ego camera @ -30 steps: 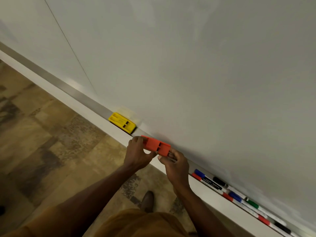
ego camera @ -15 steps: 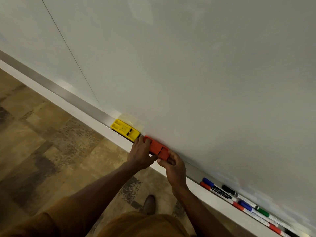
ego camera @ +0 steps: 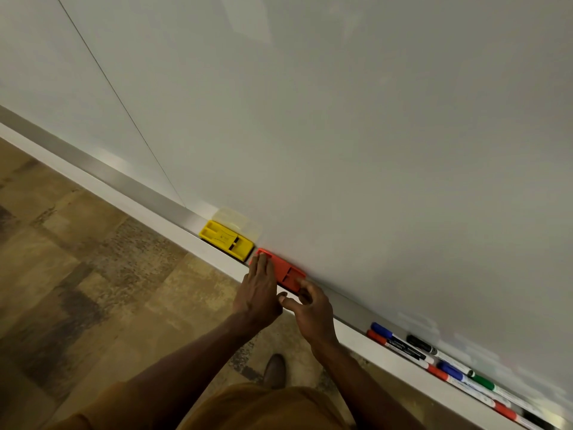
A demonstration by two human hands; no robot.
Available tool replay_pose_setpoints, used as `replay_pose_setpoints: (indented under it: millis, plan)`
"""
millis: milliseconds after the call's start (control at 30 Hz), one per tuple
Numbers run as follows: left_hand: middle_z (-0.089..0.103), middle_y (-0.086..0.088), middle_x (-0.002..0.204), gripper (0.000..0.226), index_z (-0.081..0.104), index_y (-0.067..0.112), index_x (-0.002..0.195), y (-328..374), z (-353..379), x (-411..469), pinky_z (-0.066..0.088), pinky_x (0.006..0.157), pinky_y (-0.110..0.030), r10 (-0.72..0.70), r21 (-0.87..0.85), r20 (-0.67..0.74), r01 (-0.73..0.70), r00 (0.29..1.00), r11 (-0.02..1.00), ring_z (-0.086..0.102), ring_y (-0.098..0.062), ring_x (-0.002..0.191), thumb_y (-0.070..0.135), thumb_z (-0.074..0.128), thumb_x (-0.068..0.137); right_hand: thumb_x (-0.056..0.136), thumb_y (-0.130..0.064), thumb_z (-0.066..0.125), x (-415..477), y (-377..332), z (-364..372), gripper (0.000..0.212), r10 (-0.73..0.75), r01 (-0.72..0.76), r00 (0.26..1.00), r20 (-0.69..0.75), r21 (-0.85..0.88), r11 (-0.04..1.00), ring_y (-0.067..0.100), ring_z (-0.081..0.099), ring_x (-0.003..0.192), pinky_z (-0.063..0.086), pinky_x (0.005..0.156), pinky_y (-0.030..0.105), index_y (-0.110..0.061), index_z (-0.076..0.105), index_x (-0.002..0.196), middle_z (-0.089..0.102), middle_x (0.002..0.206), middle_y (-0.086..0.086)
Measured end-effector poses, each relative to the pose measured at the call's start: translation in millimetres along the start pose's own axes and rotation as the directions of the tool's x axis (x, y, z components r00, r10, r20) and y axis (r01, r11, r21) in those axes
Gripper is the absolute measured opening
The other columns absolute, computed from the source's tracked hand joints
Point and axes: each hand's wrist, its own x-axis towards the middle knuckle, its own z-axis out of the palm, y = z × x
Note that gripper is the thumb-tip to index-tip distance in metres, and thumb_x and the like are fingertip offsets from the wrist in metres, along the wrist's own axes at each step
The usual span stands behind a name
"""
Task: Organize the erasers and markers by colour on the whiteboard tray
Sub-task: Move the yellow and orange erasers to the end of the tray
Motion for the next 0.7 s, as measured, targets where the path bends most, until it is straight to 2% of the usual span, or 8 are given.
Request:
replay_pose_setpoints:
  millis: [133, 233, 367, 567, 633, 700]
  plan:
    - [0.007, -0.026, 0.173, 0.103, 0.009, -0.002, 0.162, 1.8, 1.2, -6.4, 0.026, 0.129, -0.048, -0.01, 0.04, 0.057, 0.008, 0.998, 0.999, 0.001, -0.041, 0.161, 0.031, 0.073, 0.089, 0.082, -0.031, 0.086, 1.8, 2.4, 0.7, 0.051, -0.001, 0.001, 1.0, 0.015, -0.002, 1.0, 0.006, 0.058, 0.115, 0.045, 0.088, 0.011, -0.033, 0.06, 0.126, 0.061, 0.123, -0.013]
    - [0.0, -0.023, 0.174, 0.102, 0.004, 0.0, 0.163, 2.8, -4.4, -6.6, 0.034, 0.126, -0.046, -0.016, 0.066, 0.096, 0.01, 0.995, 0.998, -0.004, -0.038, 0.162, 0.029, 0.07, 0.092, 0.08, -0.031, 0.087, 4.5, 5.1, 1.2, 0.049, -0.01, 0.01, 1.0, 0.011, 0.005, 1.0, 0.006, 0.06, 0.115, 0.047, 0.089, 0.013, -0.033, 0.061, 0.122, 0.062, 0.123, -0.012]
    - [0.005, -0.021, 0.174, 0.096, 0.011, 0.001, 0.161, 5.1, -11.2, -5.2, 0.047, 0.115, -0.044, -0.029, 0.075, 0.082, 0.022, 0.996, 0.997, 0.001, -0.036, 0.162, 0.034, 0.071, 0.094, 0.076, -0.036, 0.088, 6.6, 10.8, 4.3, 0.059, -0.03, 0.03, 1.0, -0.003, 0.016, 0.999, 0.008, 0.063, 0.118, 0.053, 0.095, 0.022, -0.024, 0.066, 0.129, 0.066, 0.128, -0.008]
    - [0.003, -0.024, 0.173, 0.102, 0.01, -0.003, 0.162, -2.6, -4.0, -5.8, 0.046, 0.116, -0.048, 0.007, 0.092, 0.076, -0.014, 0.997, 0.996, 0.001, -0.038, 0.162, 0.034, 0.073, 0.091, 0.072, -0.043, 0.088, 9.0, 16.8, 7.0, 0.062, -0.088, 0.087, 0.995, -0.037, -0.021, 0.996, 0.005, 0.064, 0.113, 0.056, 0.094, 0.023, -0.023, 0.068, 0.126, 0.065, 0.123, -0.011]
    - [0.006, -0.029, 0.172, 0.1, 0.021, -0.006, 0.16, -4.9, -2.7, -5.9, 0.05, 0.112, -0.051, 0.022, 0.113, 0.035, -0.025, 0.999, 0.993, 0.004, -0.042, 0.161, 0.036, 0.076, 0.088, 0.069, -0.046, 0.087, 5.3, 17.9, 3.0, 0.064, -0.112, 0.11, 0.992, -0.064, -0.03, 0.993, 0.005, 0.065, 0.11, 0.057, 0.092, 0.024, -0.021, 0.068, 0.124, 0.066, 0.121, -0.011]
    - [0.014, -0.034, 0.169, 0.094, 0.037, -0.007, 0.152, -1.5, 0.1, -8.4, 0.054, 0.104, -0.053, 0.06, 0.185, -0.013, -0.057, 0.998, 0.981, 0.008, -0.046, 0.159, 0.039, 0.081, 0.083, 0.071, -0.041, 0.086, -3.1, 22.6, -8.2, 0.06, -0.188, 0.179, 0.979, -0.083, -0.105, 0.978, 0.004, 0.064, 0.107, 0.057, 0.09, 0.021, -0.02, 0.068, 0.124, 0.064, 0.12, -0.01]
